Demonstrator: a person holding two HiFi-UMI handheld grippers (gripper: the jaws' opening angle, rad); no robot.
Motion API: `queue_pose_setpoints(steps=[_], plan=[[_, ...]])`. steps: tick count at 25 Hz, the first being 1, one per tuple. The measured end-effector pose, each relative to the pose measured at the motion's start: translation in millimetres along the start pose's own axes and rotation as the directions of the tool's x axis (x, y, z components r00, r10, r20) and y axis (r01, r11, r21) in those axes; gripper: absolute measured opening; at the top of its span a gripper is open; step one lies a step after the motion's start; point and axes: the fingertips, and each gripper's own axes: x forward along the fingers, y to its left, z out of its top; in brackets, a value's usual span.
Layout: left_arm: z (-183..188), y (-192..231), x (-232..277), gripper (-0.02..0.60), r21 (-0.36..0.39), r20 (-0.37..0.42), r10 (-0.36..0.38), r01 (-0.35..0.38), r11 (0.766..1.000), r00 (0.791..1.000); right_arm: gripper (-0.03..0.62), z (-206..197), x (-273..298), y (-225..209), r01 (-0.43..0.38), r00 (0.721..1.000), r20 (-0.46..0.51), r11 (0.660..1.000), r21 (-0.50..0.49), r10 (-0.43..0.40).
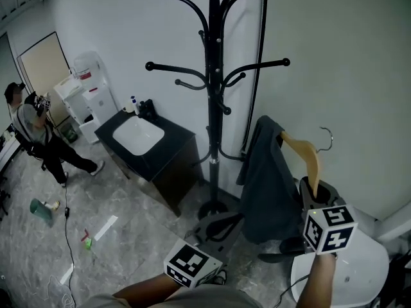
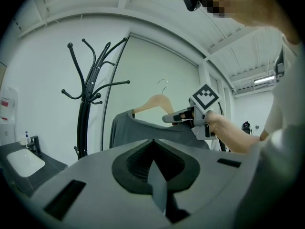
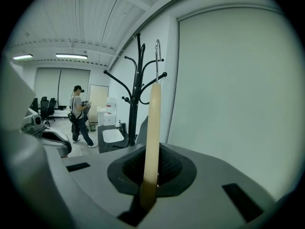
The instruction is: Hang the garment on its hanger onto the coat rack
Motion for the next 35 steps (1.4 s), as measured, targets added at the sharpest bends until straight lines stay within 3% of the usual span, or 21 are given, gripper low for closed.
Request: queue_pose_setpoints(steps=[10,19,24,35], plan=[[22.7,51.5,42.1,0.005,0.052,0.004,-0.116,0.115,0.992,0.993,0.026,73.6,92.7,-30.2,0.082,0.997,-0.003,0.993,-0.088,-0.083],[31.0,97.3,62.3,0.005,0.042,0.016,-0.139,0.138,0.990,0.990,0.026,106.0,153.4,-27.6,0.082,0.996,-0.013,0.990,-0.112,-0.083],[31.2,109.1,67.0,0.005,0.034,0.013,-0.135,0.135,0.990,0.991,0.026,110.5,173.1,-23.4,0.053,0.998,-0.032,0.992,-0.116,-0.057],[20.0,137.7,73.8,0.005,-0.008,-0.011,-0.104,0.103,0.995,0.995,0.026,94.8,223.5,21.3,-0.096,0.993,-0.075,0.989,-0.110,0.088]])
